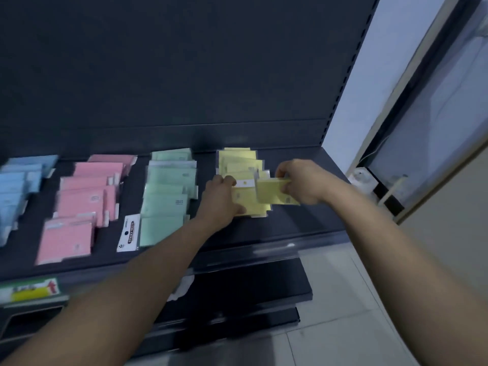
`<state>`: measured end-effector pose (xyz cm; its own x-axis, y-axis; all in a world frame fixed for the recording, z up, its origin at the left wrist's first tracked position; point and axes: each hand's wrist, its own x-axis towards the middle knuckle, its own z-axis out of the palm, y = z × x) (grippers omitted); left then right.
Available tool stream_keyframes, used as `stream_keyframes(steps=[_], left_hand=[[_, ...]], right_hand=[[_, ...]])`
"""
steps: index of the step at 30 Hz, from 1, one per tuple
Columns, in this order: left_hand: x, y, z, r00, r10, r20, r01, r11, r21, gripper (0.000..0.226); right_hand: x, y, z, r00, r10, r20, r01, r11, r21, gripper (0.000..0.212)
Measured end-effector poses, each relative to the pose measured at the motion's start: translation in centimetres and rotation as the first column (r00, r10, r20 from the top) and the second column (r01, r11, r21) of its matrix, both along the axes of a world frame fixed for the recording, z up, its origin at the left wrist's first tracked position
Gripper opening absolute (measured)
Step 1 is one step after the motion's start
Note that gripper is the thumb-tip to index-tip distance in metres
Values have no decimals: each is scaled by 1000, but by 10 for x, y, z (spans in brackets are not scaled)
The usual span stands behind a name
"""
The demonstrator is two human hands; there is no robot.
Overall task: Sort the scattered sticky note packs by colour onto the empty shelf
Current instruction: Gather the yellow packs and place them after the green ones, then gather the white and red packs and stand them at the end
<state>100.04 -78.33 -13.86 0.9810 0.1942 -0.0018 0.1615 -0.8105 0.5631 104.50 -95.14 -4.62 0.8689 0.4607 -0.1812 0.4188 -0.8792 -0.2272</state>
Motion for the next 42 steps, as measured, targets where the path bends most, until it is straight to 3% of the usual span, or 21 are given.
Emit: stream_keyframes(steps=[4,11,13,16,18,21,24,33,42], left_hand=[[-10,6,8,998,60,-13,-60,997,47,67],[-32,15,33,986,124,113,-127,992,21,38],[-37,16,37,979,146,144,-150,988,18,34],[-42,18,41,968,177,176,-182,983,14,31],[-45,18,45,963,188,191,-193,981,4,30],[-50,18,51,957,193,218,-197,980,-4,29],[-59,22,60,954,188,235,-199,980,25,28],[-124,81,116,874,290,389,-368,919,142,24],[-258,189,168,744,434,508,-622,728,289,23]], right_hand=[[3,12,-12,986,124,-116,-128,991,-33,25],[8,32,-33,966,183,-181,-194,980,-45,30],[11,35,-38,972,166,-164,-182,980,-86,31],[12,37,-43,982,163,-96,-175,975,-139,15],[12,40,-42,985,156,-72,-165,974,-155,31],[11,46,-33,983,183,-21,-184,971,-156,20],[9,58,-18,968,230,100,-220,970,-101,25],[-46,150,60,813,430,393,-489,870,59,22],[-157,280,110,600,606,523,-736,674,62,29]])
